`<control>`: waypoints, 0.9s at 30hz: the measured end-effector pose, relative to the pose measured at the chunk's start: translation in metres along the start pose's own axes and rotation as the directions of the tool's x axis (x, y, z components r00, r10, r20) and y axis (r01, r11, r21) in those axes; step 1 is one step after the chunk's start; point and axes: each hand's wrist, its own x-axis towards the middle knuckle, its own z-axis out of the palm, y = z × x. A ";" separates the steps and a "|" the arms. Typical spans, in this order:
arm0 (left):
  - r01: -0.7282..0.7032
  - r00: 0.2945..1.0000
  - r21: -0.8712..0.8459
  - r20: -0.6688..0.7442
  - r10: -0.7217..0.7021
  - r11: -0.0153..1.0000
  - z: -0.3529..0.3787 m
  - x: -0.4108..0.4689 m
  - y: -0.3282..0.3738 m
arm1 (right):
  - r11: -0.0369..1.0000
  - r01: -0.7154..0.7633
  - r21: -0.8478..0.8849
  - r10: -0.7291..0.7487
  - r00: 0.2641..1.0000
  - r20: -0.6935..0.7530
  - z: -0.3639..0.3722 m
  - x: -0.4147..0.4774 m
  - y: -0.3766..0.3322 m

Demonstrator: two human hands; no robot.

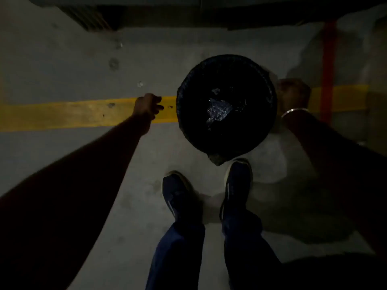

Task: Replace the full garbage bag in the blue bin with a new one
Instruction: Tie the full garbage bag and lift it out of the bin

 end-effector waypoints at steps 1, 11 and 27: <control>-0.013 1.000 -0.017 0.003 0.013 1.000 0.010 0.005 0.005 | 0.989 0.016 -0.145 -0.002 0.995 0.096 0.000 0.008 -0.002; 0.078 0.991 -0.201 0.125 -0.054 0.976 0.048 0.015 0.039 | 0.915 -0.403 0.010 0.307 0.713 0.630 -0.007 0.023 -0.041; -0.776 0.628 0.116 0.064 0.775 0.620 0.016 -0.056 0.066 | 0.664 0.686 -0.299 -0.721 0.693 -0.014 -0.078 -0.040 -0.060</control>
